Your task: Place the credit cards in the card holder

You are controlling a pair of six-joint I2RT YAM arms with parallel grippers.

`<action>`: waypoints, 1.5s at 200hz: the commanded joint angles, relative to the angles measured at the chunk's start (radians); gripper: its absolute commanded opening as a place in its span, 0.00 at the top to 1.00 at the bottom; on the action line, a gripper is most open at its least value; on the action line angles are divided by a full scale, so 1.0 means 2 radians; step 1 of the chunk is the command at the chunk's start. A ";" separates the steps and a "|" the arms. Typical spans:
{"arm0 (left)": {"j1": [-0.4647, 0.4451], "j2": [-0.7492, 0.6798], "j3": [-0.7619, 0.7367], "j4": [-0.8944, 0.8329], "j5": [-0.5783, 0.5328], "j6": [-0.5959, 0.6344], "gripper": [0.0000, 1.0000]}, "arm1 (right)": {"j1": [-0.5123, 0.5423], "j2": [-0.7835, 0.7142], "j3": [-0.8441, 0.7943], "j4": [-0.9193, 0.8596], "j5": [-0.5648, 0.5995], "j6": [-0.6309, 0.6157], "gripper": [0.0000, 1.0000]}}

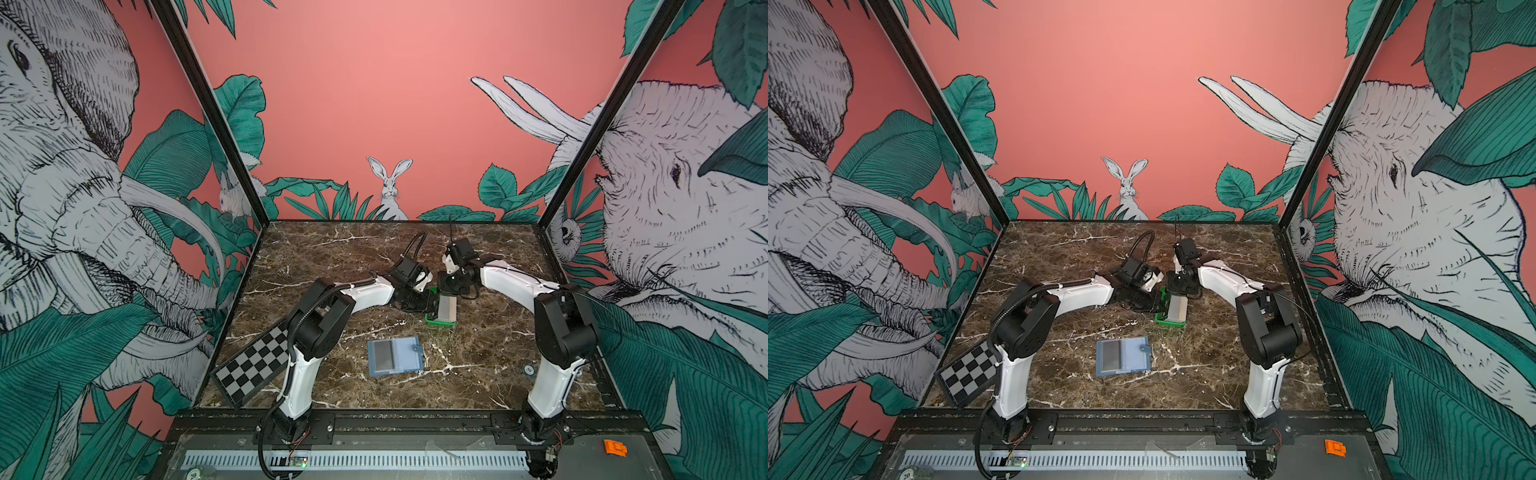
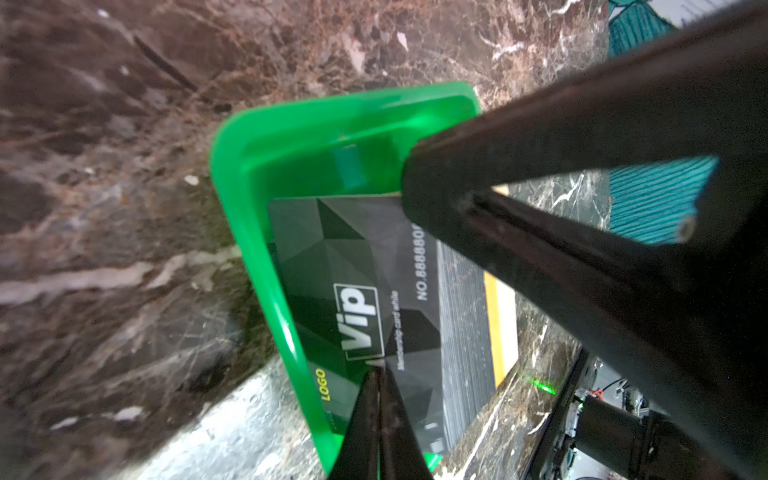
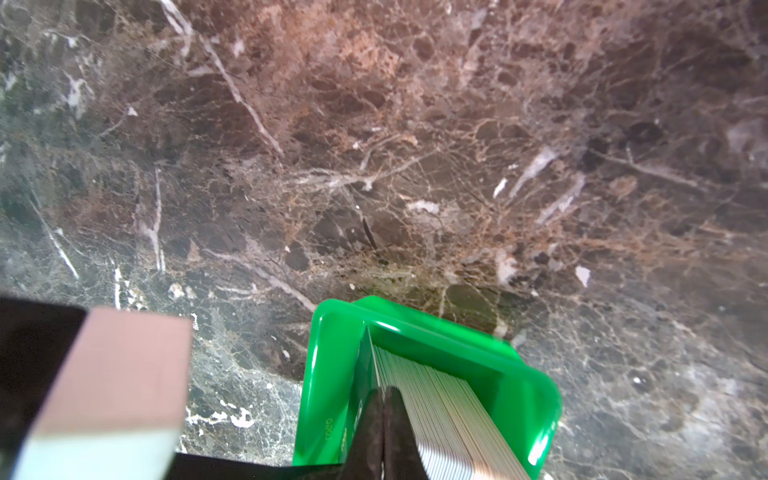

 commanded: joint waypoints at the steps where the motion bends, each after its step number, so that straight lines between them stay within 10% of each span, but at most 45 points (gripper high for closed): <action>1: -0.002 -0.034 0.012 -0.039 -0.029 0.032 0.90 | 0.001 -0.032 -0.012 0.011 0.007 0.001 1.00; 156: -0.016 -0.297 -0.282 0.197 -0.081 -0.134 0.76 | 0.000 -0.118 -0.063 0.034 -0.049 -0.016 1.00; 300: -0.020 -0.308 -0.283 0.200 -0.058 -0.097 0.75 | 0.007 -0.116 -0.079 0.025 0.022 0.023 1.00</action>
